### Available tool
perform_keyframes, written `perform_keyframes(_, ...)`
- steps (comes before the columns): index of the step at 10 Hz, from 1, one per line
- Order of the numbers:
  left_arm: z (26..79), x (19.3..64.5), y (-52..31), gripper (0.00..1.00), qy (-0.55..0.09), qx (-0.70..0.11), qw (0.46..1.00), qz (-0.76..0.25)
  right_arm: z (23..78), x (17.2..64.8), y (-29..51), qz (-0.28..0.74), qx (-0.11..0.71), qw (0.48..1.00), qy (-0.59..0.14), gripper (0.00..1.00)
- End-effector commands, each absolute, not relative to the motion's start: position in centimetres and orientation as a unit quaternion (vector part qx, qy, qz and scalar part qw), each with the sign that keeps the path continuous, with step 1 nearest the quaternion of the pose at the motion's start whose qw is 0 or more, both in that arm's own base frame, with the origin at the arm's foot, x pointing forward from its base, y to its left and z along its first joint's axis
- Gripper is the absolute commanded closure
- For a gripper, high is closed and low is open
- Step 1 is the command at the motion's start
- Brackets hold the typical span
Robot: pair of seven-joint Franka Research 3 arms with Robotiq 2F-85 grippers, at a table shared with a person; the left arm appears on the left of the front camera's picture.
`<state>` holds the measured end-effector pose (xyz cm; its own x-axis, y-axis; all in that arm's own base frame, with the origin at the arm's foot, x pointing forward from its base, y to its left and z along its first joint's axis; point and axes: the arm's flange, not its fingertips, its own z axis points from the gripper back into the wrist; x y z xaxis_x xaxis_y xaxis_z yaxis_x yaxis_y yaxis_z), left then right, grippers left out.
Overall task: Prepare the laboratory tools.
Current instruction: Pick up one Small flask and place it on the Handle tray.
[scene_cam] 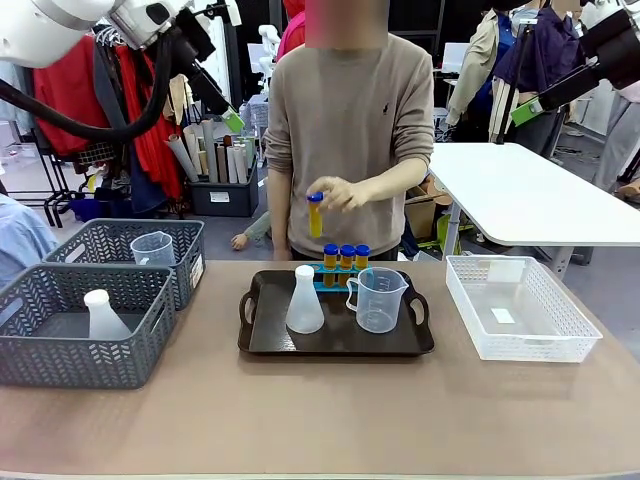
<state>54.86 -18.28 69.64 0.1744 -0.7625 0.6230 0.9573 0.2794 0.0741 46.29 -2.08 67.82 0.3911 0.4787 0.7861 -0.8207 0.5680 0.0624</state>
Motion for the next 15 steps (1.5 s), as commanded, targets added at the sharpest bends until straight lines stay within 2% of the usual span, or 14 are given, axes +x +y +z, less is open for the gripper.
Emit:
perform_keyframes(1,69.5,54.1,-15.6,0.00,-0.304,-0.232,0.725,-0.573,68.0,46.2,-1.9,0.406,0.233,0.799,-0.378,0.00)
perform_keyframes(3,70.1,53.2,-13.9,0.00,-0.327,-0.239,0.729,-0.552,68.0,46.2,-1.9,0.406,0.233,0.799,-0.378,0.00)
perform_keyframes(6,70.6,52.8,-12.1,0.00,-0.355,-0.194,0.744,-0.532,68.0,46.2,-1.9,0.406,0.233,0.799,-0.378,0.00)
perform_keyframes(15,71.8,53.4,-11.8,0.00,-0.352,-0.202,0.749,-0.523,68.0,46.2,-1.9,0.406,0.233,0.799,-0.378,0.00)
